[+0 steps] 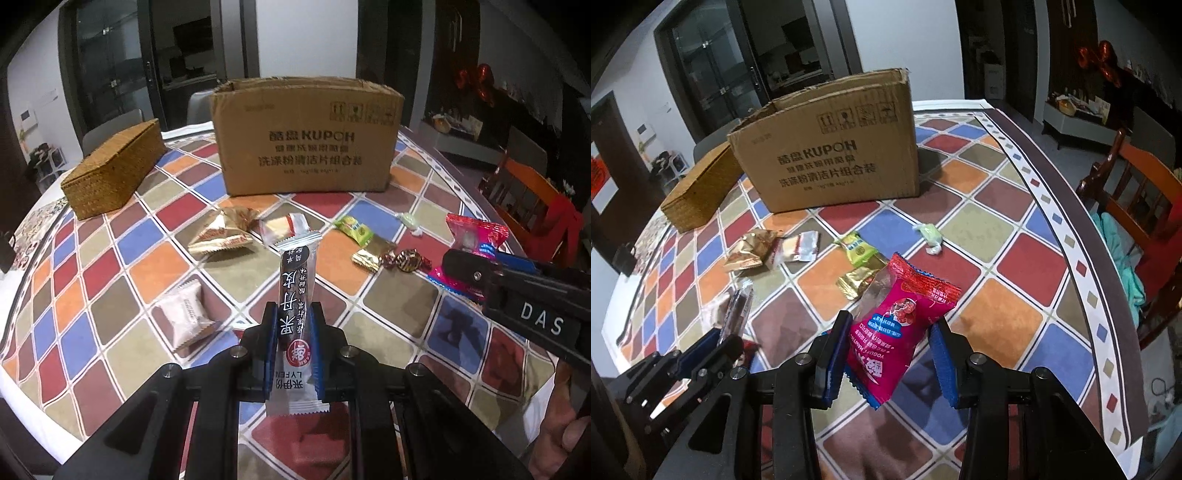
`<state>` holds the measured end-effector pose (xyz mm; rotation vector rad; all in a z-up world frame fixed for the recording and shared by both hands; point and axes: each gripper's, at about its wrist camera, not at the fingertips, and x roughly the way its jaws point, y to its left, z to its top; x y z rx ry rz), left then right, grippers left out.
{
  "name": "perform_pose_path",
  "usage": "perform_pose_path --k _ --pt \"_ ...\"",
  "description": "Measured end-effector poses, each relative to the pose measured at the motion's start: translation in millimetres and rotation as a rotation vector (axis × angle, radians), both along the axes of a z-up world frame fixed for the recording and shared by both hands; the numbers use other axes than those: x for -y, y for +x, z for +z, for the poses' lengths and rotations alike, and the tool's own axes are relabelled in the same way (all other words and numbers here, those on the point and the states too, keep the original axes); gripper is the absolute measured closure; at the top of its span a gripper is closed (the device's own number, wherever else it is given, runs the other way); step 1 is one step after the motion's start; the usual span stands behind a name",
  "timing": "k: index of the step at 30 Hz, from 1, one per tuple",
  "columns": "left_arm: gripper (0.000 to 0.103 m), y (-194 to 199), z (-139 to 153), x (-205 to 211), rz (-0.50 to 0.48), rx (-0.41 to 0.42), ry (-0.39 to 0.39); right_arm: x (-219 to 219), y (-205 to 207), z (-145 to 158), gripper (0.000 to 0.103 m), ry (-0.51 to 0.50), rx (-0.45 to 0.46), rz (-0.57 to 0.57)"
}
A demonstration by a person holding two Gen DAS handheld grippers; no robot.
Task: Organize snacks
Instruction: 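Close the left tool on the dark snack bar while the right tool grasps the pink bag, then carry the snack bar and pink bag with both tools over the cardboard box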
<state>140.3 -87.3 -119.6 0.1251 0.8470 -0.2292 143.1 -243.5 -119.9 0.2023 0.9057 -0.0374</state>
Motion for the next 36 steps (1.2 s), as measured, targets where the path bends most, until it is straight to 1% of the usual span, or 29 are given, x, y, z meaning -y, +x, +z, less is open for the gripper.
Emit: perform_pose_path --k 19,28,36 --pt "0.086 -6 49 -39 0.054 0.09 -0.059 -35 -10 57 0.06 -0.077 0.114 0.051" --pt "0.086 -4 71 -54 0.066 0.124 -0.07 -52 -9 80 0.06 -0.087 0.166 0.069" --pt "0.086 4 89 -64 0.079 0.159 -0.074 -57 -3 97 0.06 -0.101 0.213 0.074"
